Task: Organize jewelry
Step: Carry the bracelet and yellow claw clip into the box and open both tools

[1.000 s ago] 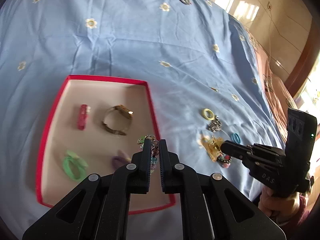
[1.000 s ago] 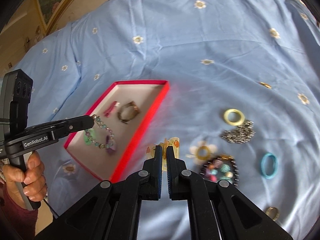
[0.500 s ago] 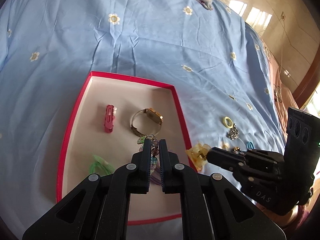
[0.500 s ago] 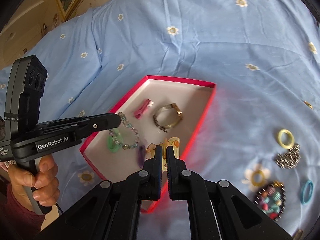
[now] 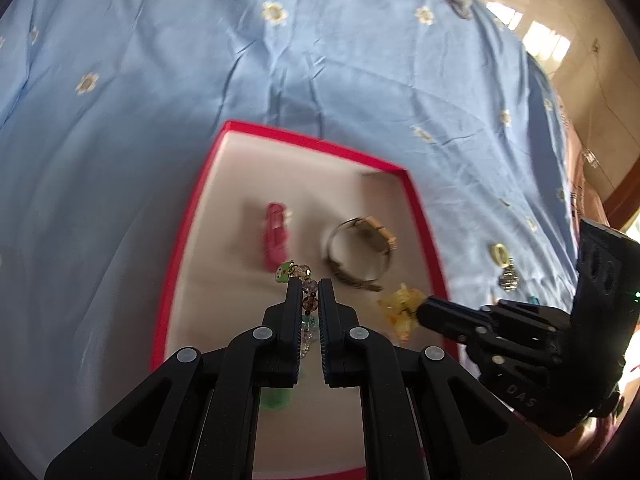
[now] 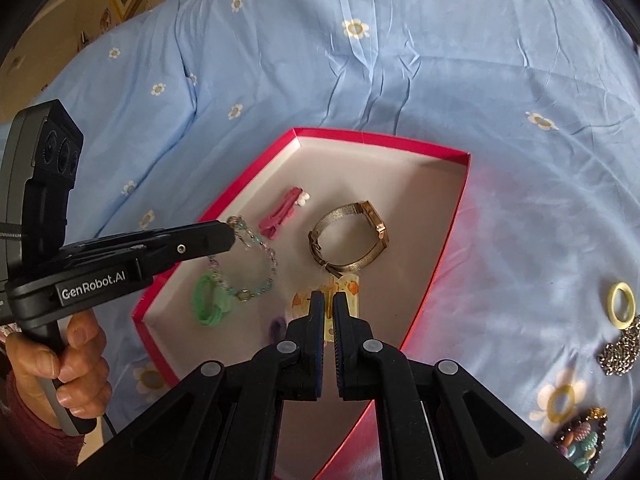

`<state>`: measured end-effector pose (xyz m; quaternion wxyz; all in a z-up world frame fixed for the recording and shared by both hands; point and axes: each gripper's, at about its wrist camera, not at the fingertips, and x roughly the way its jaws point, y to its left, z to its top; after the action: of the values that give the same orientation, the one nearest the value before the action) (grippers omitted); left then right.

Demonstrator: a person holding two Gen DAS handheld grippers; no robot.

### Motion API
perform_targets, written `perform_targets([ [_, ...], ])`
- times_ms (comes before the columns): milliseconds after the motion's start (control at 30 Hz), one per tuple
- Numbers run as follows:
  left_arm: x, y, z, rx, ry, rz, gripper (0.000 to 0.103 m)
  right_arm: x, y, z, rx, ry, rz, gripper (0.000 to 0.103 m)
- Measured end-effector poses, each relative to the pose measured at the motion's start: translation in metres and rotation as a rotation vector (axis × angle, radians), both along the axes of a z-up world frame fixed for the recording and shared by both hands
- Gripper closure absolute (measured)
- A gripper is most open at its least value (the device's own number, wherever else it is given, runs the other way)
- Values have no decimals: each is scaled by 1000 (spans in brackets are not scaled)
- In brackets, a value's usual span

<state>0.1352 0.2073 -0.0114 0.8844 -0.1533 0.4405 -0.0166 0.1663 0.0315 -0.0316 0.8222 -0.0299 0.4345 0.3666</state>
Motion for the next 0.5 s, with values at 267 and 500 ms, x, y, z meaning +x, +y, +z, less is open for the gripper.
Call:
perform_targets([
  [267, -1, 17, -25, 16, 63, 54, 96, 1, 10, -5, -16, -6, 16, 99],
  [500, -2, 17, -31, 35, 86, 60, 96, 1, 11, -6, -7, 3, 15, 95],
])
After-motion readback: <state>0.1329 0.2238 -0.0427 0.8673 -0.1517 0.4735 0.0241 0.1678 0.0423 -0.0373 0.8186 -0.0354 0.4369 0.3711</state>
